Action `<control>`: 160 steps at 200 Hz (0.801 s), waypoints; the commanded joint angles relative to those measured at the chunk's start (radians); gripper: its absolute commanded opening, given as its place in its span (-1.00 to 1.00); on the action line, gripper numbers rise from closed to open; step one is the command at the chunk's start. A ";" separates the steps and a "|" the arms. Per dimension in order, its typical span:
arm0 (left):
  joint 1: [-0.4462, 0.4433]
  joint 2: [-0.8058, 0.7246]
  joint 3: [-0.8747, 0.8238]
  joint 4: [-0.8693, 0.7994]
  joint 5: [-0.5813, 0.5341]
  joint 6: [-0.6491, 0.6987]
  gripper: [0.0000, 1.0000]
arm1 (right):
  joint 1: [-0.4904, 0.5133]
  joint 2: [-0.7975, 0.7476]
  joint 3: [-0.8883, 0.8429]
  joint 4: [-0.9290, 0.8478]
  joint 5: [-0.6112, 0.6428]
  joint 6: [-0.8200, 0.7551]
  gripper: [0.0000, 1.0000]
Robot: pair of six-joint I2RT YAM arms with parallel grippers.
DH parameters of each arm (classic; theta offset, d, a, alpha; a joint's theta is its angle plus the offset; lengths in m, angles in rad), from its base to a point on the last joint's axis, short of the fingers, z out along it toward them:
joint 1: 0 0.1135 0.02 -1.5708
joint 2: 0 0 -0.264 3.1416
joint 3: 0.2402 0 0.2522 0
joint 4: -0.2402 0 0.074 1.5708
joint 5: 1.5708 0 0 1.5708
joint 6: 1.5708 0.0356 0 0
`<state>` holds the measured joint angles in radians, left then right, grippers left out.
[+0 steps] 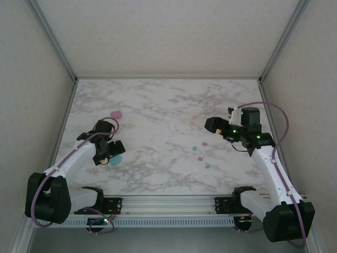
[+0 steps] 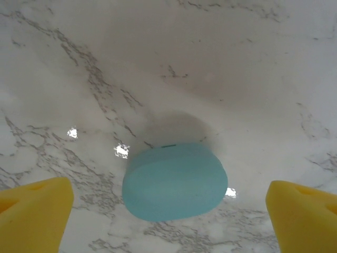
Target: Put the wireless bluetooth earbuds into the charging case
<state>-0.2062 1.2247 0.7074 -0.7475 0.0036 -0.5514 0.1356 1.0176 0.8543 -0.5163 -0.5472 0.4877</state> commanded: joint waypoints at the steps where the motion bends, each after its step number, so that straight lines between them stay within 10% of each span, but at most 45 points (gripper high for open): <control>1: -0.008 0.052 0.048 -0.022 -0.031 0.035 0.88 | 0.015 0.023 0.027 -0.028 0.022 0.010 0.93; 160: -0.083 0.203 0.018 0.059 -0.028 -0.107 0.54 | 0.046 0.118 0.086 -0.083 0.120 0.025 0.98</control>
<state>-0.2741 1.4044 0.7326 -0.6876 -0.0124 -0.6369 0.1711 1.1236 0.9051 -0.5709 -0.4477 0.5060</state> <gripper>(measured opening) 0.772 0.987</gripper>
